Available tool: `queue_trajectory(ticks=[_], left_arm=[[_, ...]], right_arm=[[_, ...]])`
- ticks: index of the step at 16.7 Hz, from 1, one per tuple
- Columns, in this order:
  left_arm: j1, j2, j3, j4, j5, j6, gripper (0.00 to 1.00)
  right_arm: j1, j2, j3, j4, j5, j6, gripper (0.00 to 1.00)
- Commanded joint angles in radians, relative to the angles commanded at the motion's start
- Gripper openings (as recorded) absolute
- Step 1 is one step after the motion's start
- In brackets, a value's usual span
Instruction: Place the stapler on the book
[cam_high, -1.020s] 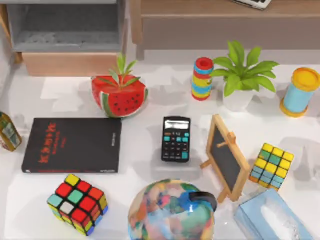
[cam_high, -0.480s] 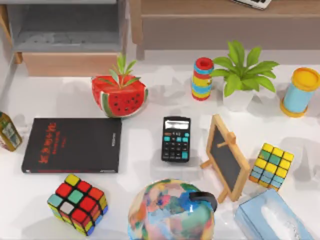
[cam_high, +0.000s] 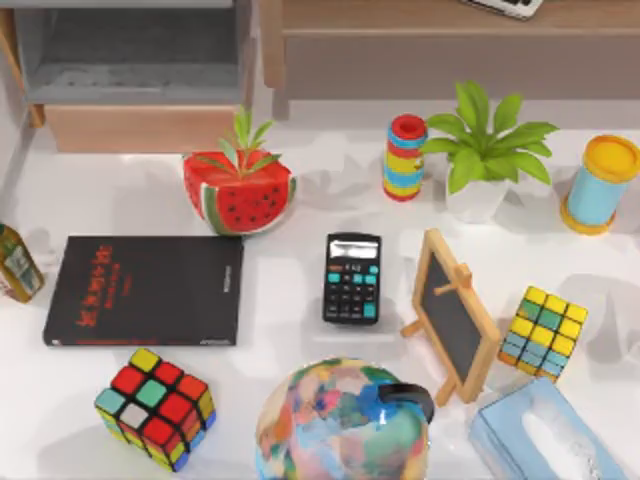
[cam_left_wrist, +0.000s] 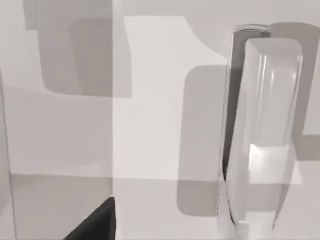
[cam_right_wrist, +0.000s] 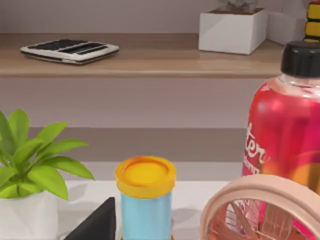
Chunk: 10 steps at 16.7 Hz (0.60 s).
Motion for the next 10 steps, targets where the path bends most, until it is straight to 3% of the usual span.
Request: queue_trajectory(ticks=[10], left_arm=[[-0.002,-0.231,-0.339,0.120,-0.012,-0.008,1.00]], right_arm=[[0.000,0.000,0.000,0.000,0.000,0.000,1.00]])
